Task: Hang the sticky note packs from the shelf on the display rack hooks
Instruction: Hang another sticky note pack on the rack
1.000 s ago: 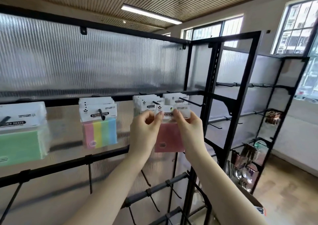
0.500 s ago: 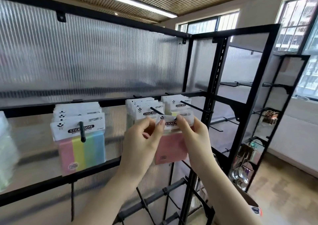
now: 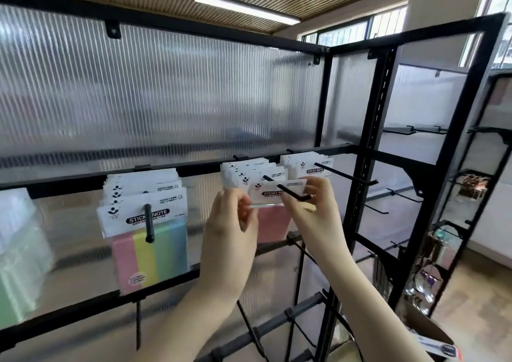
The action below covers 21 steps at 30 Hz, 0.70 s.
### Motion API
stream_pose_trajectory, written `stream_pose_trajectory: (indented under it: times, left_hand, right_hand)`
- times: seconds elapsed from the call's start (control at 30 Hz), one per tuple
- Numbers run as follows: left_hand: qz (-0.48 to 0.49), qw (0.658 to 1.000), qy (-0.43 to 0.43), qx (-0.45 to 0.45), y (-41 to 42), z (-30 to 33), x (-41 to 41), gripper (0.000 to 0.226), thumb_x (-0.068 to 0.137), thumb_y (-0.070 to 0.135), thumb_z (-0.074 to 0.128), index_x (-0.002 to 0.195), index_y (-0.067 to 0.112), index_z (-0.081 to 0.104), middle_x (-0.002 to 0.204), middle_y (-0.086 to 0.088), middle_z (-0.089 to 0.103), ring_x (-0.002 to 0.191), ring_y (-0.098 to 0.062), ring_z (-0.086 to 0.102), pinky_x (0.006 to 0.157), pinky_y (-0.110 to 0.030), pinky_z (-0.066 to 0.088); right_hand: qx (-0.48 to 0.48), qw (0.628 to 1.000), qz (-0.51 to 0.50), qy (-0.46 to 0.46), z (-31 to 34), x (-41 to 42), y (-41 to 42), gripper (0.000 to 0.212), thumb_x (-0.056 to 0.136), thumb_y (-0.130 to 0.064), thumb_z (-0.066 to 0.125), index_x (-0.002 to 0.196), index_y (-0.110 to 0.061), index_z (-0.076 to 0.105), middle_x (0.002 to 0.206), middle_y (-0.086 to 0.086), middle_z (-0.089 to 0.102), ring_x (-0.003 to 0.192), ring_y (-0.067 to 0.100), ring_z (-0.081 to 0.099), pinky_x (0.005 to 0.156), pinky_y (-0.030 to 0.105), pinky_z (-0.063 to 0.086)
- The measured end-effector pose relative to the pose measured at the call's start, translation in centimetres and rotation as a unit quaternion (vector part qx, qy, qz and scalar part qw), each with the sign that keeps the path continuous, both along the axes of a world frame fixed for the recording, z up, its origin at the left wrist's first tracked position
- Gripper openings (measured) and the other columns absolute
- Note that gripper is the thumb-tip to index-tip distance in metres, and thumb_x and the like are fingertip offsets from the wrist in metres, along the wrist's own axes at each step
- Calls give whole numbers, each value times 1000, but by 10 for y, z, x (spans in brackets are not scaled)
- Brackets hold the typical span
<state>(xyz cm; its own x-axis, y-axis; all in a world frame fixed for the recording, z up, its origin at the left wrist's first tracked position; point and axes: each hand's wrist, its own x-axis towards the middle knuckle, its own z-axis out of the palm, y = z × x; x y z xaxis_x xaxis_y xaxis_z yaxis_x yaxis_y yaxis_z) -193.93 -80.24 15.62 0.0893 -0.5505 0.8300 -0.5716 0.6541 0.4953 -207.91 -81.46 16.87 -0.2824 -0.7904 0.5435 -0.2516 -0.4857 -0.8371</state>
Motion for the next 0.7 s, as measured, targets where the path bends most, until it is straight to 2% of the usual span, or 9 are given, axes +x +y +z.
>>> stream_pose_trajectory:
  times: [0.07,0.13,0.23,0.37,0.47,0.53,0.6,0.7]
  left_hand:
    - [32,998,-59,-19,0,-7,1,21,79,-5,69,94,4,59,92,-4,57,74,-14,59,66,-17,49]
    - [50,993,-108,-28,1,-15,0,28,76,-7,70,101,2,63,102,-6,60,89,-18,62,84,-22,50]
    - [79,979,-188,-21,4,-27,-5,40,75,-1,72,114,6,64,119,-6,60,110,-22,58,103,-29,42]
    - [108,962,-245,50,4,-36,-12,51,79,4,70,128,8,57,140,-8,50,129,-26,48,108,-40,38]
    - [132,947,-262,127,5,-40,-17,58,91,12,54,145,11,35,157,-3,22,144,-20,21,118,-39,21]
    - [142,940,-261,166,8,-43,-18,60,96,16,45,150,13,21,160,0,6,147,-17,5,120,-36,8]
    - [144,939,-254,182,14,-44,-19,58,97,18,43,150,13,19,160,-2,7,147,-17,3,120,-32,4]
    - [156,937,-252,188,28,-45,-17,53,98,21,43,148,15,26,158,0,17,146,-15,12,118,-26,5]
  right_hand:
    - [0,1000,-2,8,-5,3,-6,31,86,-17,70,103,-29,47,99,-12,56,83,-11,55,68,3,42]
    - [3,1000,13,2,-10,5,-12,30,87,-15,68,97,-33,46,94,-16,55,77,-18,54,64,0,39]
    - [11,999,41,2,-13,7,-23,21,89,-17,66,95,-28,49,91,-9,61,75,-11,58,64,2,40]
    - [45,997,63,0,-18,9,-34,16,91,-25,63,99,-18,51,89,5,67,78,13,64,59,7,41]
    - [64,996,60,23,-21,8,-40,23,91,-30,63,100,-9,56,89,5,68,78,10,64,58,6,41]
    - [86,993,60,57,-23,7,-41,27,90,-29,64,103,-5,58,91,3,67,80,7,62,60,8,42]
    - [114,988,68,82,-28,3,-40,28,91,-28,64,107,-6,58,96,3,67,86,12,63,70,19,46]
    - [160,979,74,106,-42,-6,-33,28,93,-30,61,106,-6,60,100,4,68,95,19,63,78,31,48]
